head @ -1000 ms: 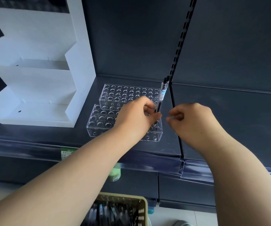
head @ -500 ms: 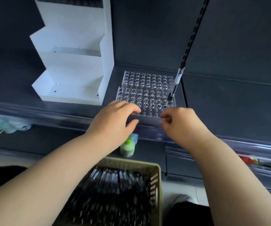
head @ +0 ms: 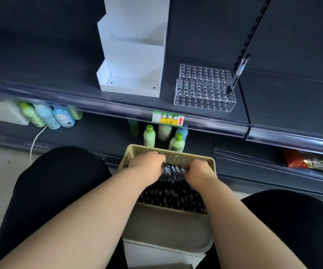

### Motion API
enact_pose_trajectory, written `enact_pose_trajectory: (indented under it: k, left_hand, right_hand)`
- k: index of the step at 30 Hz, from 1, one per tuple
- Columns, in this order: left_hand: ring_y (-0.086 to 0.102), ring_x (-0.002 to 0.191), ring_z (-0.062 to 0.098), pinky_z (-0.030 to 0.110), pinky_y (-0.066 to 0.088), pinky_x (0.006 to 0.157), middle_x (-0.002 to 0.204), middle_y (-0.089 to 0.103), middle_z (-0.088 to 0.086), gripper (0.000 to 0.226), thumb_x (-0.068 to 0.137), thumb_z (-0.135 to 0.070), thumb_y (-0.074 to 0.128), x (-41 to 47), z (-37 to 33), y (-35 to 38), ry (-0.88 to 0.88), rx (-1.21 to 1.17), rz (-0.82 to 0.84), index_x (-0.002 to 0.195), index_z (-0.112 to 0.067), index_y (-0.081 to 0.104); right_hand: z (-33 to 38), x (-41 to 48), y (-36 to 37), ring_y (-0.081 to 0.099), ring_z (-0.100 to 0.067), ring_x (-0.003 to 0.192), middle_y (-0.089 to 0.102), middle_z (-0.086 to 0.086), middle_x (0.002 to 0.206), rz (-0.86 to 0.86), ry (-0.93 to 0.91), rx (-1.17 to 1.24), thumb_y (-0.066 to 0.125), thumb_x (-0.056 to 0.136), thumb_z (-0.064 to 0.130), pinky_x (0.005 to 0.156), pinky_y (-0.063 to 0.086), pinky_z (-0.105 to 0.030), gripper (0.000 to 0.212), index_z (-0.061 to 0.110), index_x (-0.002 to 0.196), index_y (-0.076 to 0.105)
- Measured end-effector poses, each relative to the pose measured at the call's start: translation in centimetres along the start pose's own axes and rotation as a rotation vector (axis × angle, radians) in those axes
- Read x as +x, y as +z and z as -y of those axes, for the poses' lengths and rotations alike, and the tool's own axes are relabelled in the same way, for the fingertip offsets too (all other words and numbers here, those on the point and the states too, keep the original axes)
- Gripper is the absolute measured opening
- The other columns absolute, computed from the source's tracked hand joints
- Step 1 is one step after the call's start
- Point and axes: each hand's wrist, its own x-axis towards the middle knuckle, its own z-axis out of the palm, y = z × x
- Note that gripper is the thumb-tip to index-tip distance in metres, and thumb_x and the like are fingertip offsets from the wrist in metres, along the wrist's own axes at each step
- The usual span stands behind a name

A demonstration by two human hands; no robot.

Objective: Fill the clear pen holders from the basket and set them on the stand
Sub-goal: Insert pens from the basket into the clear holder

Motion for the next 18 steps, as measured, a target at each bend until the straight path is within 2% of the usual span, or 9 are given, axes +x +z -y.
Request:
enact_pose_trajectory:
  k: [5,11,16,18]
  left_hand:
    - [0.056,0.109,0.028,0.033,0.047,0.091,0.119,0.061,0.008,0.028,0.092,-0.03,0.053,0.2,-0.4,3.6,-0.121,-0.138,0.149,0.116,-0.018,0.061]
    - [0.057,0.107,0.027,0.033,0.048,0.082,0.117,0.061,0.006,0.04,0.09,-0.047,0.046,1.8,-0.9,5.5,-0.254,-0.16,0.133,0.114,-0.018,0.061]
    - [0.037,0.13,0.025,0.038,0.036,0.1,0.139,0.043,0.006,0.073,0.082,-0.067,0.043,3.0,-1.9,7.2,-0.342,-0.097,0.131,0.133,-0.014,0.042]
    - [0.034,0.131,0.025,0.038,0.035,0.098,0.139,0.038,0.006,0.07,0.084,-0.064,0.041,3.2,-2.6,7.6,-0.333,-0.024,0.149,0.135,-0.016,0.039]
  right_hand:
    - [-0.1,0.1,3.6,0.062,-0.028,0.099,0.065,-0.009,0.108,0.002,0.158,0.08,0.051,0.091,0.015,0.081,0.05,-0.032,0.024,0.012,0.11,0.064]
    - [-0.1,1.5,3.8,0.061,-0.027,0.1,0.064,-0.007,0.109,-0.008,0.235,0.072,0.053,0.089,0.022,0.08,0.049,-0.033,0.025,0.014,0.11,0.064]
    - [0.2,2.3,4.2,0.059,-0.027,0.104,0.062,-0.006,0.114,-0.011,0.256,0.049,0.053,0.09,0.04,0.079,0.044,-0.033,0.034,0.017,0.114,0.06]
    - [0.0,2.6,4.1,0.059,-0.028,0.105,0.062,-0.006,0.115,-0.003,0.276,0.062,0.054,0.088,0.037,0.08,0.045,-0.034,0.033,0.017,0.114,0.06]
